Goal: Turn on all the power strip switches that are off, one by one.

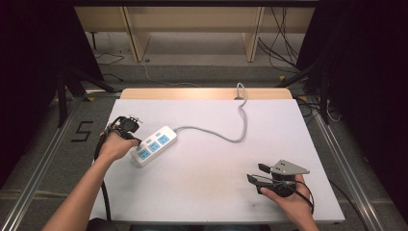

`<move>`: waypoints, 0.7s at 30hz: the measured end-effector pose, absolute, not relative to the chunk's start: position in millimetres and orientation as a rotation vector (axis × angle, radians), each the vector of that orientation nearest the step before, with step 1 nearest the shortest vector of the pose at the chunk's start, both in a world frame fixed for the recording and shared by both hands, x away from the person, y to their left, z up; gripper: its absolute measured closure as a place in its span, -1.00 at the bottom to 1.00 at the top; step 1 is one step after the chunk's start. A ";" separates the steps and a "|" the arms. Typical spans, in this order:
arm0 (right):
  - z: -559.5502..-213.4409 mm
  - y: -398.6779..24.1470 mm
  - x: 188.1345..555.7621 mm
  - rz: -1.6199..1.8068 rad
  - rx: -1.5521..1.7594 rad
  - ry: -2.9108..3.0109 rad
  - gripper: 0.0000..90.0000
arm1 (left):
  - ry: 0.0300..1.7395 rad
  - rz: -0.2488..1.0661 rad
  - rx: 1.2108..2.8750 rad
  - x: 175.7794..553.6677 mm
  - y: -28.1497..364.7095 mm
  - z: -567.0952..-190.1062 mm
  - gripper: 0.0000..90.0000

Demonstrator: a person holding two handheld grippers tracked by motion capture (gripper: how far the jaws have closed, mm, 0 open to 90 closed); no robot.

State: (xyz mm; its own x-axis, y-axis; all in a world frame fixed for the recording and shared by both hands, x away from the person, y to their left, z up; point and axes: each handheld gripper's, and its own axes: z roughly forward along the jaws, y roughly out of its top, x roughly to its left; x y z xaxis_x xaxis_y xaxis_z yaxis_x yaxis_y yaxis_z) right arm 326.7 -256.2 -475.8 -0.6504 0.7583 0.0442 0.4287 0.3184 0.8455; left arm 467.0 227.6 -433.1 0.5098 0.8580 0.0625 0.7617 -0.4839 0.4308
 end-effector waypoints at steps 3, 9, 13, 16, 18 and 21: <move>-475.6 -256.2 326.7 1.262 1.058 2.228 -0.13 | 1.355 0.375 2.413 467.5 227.5 -433.9 0.99; -475.7 -256.2 326.7 1.261 1.058 2.230 -0.13 | 1.353 0.366 2.426 468.1 226.6 -434.7 0.99; -475.8 -256.2 326.7 1.260 1.057 2.231 -0.13 | 1.350 0.357 2.433 468.4 225.9 -435.4 0.99; -475.8 -256.1 326.8 1.260 1.056 2.231 -0.13 | 1.352 0.352 2.437 468.3 225.7 -435.5 0.99; -475.8 -256.1 326.7 1.259 1.057 2.233 -0.13 | 1.354 0.349 2.439 468.4 225.7 -435.4 0.99; -475.8 -256.0 326.7 1.260 1.054 2.233 -0.13 | 1.349 0.337 2.449 468.7 225.2 -435.1 0.99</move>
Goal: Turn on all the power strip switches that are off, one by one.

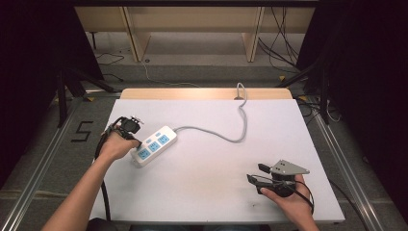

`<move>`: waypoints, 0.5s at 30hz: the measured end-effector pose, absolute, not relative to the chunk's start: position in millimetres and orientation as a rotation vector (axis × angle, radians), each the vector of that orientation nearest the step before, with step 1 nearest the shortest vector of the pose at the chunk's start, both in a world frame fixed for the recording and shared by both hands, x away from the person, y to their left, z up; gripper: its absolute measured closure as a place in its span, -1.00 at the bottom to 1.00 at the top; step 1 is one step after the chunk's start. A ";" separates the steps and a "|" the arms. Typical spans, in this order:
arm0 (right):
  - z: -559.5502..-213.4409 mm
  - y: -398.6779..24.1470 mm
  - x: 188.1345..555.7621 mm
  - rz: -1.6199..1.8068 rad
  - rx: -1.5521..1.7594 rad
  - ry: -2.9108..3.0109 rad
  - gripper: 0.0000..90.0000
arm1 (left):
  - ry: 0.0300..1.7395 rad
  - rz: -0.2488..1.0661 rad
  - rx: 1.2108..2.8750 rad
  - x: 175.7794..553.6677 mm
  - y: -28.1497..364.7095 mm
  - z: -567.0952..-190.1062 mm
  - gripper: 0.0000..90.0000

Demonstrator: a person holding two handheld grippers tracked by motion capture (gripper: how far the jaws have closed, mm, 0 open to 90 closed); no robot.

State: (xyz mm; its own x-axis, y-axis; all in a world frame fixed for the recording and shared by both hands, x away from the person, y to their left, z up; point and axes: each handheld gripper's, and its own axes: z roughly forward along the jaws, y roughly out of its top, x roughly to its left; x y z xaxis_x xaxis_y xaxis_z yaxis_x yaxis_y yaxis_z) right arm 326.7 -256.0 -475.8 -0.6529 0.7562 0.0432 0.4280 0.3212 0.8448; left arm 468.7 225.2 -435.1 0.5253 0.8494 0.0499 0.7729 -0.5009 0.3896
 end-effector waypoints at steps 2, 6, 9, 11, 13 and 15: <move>-475.8 -256.0 326.7 1.258 1.053 2.234 -0.13 | 1.344 0.336 2.463 469.1 224.9 -434.6 0.99; -475.7 -256.0 326.6 1.258 1.053 2.234 -0.13 | 1.349 0.327 2.463 470.0 225.2 -434.8 0.99; -475.8 -255.9 326.5 1.257 1.055 2.235 -0.13 | 1.349 0.323 2.465 470.4 225.1 -435.1 0.99; -475.8 -255.8 326.5 1.259 1.055 2.234 -0.13 | 1.345 0.324 2.475 470.6 224.6 -435.1 0.99; -475.7 -255.7 326.5 1.259 1.054 2.234 -0.13 | 1.345 0.323 2.479 470.9 224.0 -435.1 0.99; -475.8 -255.7 326.4 1.259 1.054 2.235 -0.13 | 1.345 0.320 2.485 471.4 223.9 -435.2 1.00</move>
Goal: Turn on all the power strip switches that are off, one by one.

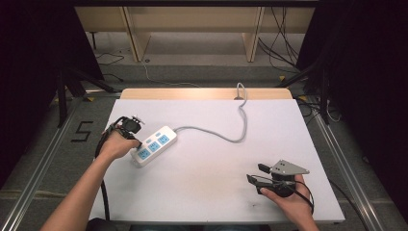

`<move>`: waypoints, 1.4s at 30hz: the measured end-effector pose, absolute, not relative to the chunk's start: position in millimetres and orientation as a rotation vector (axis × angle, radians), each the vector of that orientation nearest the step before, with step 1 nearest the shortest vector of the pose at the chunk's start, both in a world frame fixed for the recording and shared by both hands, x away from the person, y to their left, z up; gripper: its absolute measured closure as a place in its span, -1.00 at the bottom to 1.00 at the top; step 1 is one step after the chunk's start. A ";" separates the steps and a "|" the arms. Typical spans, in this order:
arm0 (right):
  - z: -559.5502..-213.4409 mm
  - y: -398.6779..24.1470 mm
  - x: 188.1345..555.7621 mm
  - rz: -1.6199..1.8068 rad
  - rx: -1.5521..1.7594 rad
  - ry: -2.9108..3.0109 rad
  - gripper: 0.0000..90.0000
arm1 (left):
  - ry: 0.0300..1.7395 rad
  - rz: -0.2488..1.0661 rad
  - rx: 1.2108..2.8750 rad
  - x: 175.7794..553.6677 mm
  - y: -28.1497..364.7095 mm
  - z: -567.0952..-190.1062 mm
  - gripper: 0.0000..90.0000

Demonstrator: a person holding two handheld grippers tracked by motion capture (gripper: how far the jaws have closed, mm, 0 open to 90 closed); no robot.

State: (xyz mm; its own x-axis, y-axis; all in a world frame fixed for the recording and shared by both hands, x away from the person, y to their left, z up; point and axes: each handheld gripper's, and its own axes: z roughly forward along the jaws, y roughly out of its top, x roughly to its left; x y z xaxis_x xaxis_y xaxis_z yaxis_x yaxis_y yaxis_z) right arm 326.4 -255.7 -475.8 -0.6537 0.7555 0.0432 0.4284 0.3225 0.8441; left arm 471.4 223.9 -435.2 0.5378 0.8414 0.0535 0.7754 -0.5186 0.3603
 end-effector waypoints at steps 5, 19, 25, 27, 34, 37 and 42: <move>-475.7 -255.5 326.3 1.259 1.053 2.234 -0.13 | 1.343 0.319 2.505 471.3 222.2 -435.4 1.00; -475.5 -255.0 326.2 1.259 1.047 2.235 -0.13 | 1.338 0.305 2.531 473.8 220.4 -435.5 1.00; -475.5 -255.1 326.1 1.257 1.045 2.237 -0.13 | 1.344 0.297 2.543 475.2 219.6 -435.2 1.00; -475.5 -255.0 326.0 1.257 1.044 2.238 -0.13 | 1.347 0.294 2.537 475.6 220.2 -435.3 1.00; -475.7 -254.6 326.1 1.254 1.044 2.242 -0.13 | 1.356 0.269 2.528 476.9 222.3 -435.3 1.00; -475.7 -254.4 326.2 1.256 1.041 2.241 -0.13 | 1.354 0.263 2.538 477.5 222.3 -435.0 1.00; -475.6 -254.4 326.1 1.257 1.040 2.241 -0.13 | 1.349 0.261 2.558 478.9 220.9 -434.6 1.00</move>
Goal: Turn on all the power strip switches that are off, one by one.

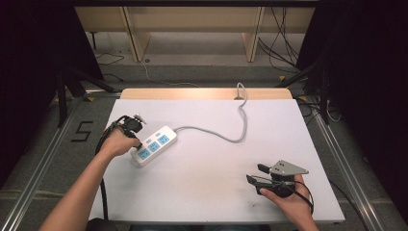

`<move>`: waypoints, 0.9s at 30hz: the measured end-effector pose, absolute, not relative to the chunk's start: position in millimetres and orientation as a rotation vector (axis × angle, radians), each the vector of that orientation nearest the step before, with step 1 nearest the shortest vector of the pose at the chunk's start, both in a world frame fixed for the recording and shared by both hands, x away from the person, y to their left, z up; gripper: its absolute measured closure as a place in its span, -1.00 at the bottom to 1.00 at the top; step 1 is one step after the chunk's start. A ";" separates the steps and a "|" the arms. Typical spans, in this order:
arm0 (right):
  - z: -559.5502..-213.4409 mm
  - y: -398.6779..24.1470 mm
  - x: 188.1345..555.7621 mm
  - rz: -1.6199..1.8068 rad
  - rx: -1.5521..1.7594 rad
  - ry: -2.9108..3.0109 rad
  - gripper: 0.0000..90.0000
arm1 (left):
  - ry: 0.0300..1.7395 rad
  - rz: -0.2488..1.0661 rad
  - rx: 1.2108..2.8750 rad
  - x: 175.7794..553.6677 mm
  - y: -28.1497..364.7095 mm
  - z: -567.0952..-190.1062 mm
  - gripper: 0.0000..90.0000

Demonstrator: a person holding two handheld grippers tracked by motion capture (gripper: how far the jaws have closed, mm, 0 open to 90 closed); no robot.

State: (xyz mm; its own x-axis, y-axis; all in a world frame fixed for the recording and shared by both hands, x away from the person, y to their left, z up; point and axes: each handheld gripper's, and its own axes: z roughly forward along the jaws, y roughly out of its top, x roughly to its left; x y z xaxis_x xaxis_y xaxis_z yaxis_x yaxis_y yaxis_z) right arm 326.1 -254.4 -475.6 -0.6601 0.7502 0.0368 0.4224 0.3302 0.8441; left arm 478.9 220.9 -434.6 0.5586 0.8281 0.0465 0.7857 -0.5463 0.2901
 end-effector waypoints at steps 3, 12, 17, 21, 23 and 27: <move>-475.7 -254.4 325.9 1.257 1.041 2.242 -0.13 | 1.348 0.254 2.569 479.7 219.6 -435.4 1.00; -475.5 -254.7 325.9 1.258 1.043 2.239 -0.13 | 1.346 0.255 2.549 478.6 221.2 -435.4 1.00; -475.6 -255.5 326.4 1.259 1.047 2.236 -0.13 | 1.350 0.230 2.485 477.2 227.8 -436.8 0.99; -476.0 -255.2 326.9 1.258 1.045 2.239 -0.13 | 1.358 0.236 2.456 477.1 232.8 -436.4 0.99; -475.9 -255.0 326.9 1.258 1.047 2.238 -0.13 | 1.365 0.239 2.432 476.6 233.7 -436.7 0.93; -476.1 -255.6 326.9 1.257 1.052 2.236 -0.13 | 1.351 0.255 2.420 474.5 232.4 -436.1 0.84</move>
State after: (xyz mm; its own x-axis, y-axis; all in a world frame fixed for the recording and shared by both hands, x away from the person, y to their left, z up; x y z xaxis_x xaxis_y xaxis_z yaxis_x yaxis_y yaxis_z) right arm 326.9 -255.6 -476.1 -0.6542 0.7552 0.0416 0.4281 0.3243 0.8435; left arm 474.5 232.4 -436.1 0.5276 0.8494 -0.0159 0.7850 -0.4803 0.3913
